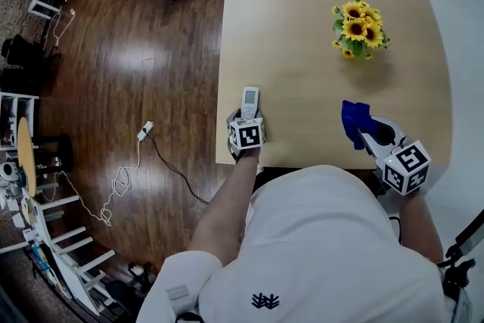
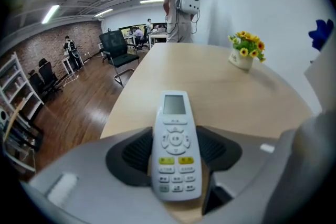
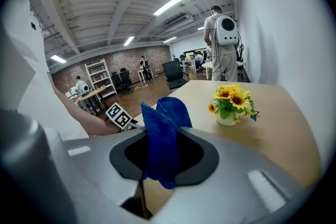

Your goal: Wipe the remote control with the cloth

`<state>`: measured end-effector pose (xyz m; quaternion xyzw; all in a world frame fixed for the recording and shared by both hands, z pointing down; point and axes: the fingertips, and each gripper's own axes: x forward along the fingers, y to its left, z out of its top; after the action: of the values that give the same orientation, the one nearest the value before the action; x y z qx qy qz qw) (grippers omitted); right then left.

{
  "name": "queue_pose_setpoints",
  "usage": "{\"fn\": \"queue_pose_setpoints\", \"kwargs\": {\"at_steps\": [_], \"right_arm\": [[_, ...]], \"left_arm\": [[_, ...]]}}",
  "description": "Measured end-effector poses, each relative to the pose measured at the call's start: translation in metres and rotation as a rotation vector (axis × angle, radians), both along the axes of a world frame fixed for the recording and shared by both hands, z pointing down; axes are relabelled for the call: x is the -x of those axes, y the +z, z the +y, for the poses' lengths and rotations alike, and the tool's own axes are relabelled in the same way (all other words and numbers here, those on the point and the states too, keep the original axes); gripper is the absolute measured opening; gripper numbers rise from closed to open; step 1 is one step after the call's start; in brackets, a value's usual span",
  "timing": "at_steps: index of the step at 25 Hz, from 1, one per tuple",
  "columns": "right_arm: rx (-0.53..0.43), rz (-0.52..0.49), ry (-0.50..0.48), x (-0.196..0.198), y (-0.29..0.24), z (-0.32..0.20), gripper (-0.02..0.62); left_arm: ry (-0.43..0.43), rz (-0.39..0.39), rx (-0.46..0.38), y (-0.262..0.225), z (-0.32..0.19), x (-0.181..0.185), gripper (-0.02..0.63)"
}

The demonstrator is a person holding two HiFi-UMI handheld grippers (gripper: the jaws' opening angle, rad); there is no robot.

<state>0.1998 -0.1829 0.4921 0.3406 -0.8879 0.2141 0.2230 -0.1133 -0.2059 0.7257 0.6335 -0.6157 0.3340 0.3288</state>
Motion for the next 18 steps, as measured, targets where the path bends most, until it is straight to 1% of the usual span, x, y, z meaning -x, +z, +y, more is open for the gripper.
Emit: {"fn": "queue_pose_setpoints", "kwargs": {"at_steps": [4, 5, 9, 11, 13, 16, 18], "right_arm": [[0.008, -0.018, -0.014, 0.000, 0.003, -0.001, 0.084], [0.011, -0.025, -0.019, 0.001, 0.004, -0.002, 0.084], [0.027, -0.062, -0.033, 0.003, 0.010, -0.001, 0.084], [0.045, -0.081, -0.042, 0.005, 0.019, 0.001, 0.084], [0.066, -0.101, -0.049, 0.007, 0.030, 0.000, 0.084], [0.084, -0.117, -0.063, 0.011, 0.048, -0.003, 0.084], [0.085, -0.107, -0.074, 0.015, 0.057, 0.002, 0.084]], "left_arm": [[0.019, -0.016, 0.009, -0.004, 0.000, 0.002, 0.287], [0.023, -0.017, 0.006, -0.006, -0.001, 0.002, 0.310], [0.063, -0.025, -0.029, -0.027, 0.007, -0.005, 0.313], [0.090, -0.031, -0.050, -0.038, 0.021, -0.006, 0.313], [0.119, -0.015, -0.046, -0.053, 0.044, -0.010, 0.313], [0.193, -0.023, -0.050, -0.075, 0.077, -0.014, 0.313], [0.235, -0.024, -0.067, -0.090, 0.098, -0.013, 0.311]]}}
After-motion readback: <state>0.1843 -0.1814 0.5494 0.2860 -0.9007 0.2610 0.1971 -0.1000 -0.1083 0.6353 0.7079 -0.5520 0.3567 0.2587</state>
